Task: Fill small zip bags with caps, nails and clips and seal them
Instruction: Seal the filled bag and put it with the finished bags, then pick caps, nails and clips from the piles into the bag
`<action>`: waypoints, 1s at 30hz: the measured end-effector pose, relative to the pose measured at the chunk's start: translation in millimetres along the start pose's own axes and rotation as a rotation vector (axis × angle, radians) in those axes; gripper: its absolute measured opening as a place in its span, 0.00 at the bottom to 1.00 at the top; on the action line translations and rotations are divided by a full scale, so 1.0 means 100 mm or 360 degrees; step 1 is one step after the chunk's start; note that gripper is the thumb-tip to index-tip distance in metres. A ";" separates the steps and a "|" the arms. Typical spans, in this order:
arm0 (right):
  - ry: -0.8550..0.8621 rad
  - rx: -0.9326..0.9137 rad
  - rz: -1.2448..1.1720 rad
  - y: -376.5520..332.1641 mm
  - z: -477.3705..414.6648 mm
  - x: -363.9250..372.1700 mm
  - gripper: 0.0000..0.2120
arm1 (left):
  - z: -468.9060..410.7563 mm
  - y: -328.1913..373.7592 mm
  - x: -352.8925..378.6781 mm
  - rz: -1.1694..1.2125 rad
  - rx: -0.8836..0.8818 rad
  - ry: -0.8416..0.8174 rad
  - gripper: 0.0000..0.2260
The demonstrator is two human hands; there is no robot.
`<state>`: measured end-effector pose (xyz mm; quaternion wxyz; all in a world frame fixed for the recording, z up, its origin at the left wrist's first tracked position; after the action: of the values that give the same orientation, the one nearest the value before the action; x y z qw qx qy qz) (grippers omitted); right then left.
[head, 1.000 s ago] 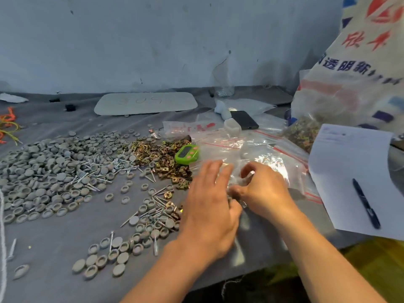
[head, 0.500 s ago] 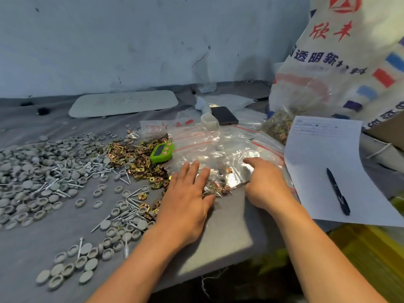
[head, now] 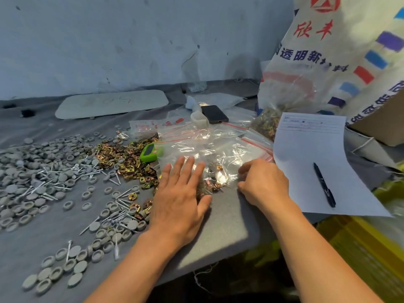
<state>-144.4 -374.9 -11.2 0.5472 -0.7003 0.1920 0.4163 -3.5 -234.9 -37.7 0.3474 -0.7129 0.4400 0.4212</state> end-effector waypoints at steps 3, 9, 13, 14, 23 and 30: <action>-0.0016 -0.0024 -0.0044 0.04 -0.02 -0.02 0.09 | -0.02 0.07 0.10 0.0092 0.0069 -0.0094 0.33; -0.0216 0.0002 -0.0083 0.15 0.09 -0.04 0.21 | -0.02 0.00 0.15 0.0191 0.0184 -0.0123 0.31; -0.0193 -0.0007 -0.0024 0.14 0.15 -0.03 0.09 | -0.07 0.02 0.16 0.0313 0.0237 -0.0143 0.30; -0.0146 -0.0010 0.0014 0.11 0.16 -0.03 0.08 | -0.07 0.02 0.16 0.0346 0.0232 -0.0153 0.31; 0.0644 0.0131 -0.0605 0.18 0.28 -0.37 0.05 | -0.04 0.03 0.12 0.0351 0.0213 -0.0177 0.30; -0.0022 0.0390 -0.1505 0.22 0.20 -0.16 0.06 | -0.05 0.04 0.10 0.0347 0.0205 -0.0165 0.31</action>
<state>-177.7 -366.3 -13.1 0.7560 -0.6384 -0.1033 0.1010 -2.7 -244.4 -45.3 0.3669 -0.6143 0.5225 0.4636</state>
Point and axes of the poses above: each hand's wrist, its own z-axis away from the middle knuckle, its own x-axis out of the palm, y = z × x, the point moved 5 cm from there along -z, towards the middle knuckle, and after that the axes turned 14 degrees about -z, right-handed, at the moved point
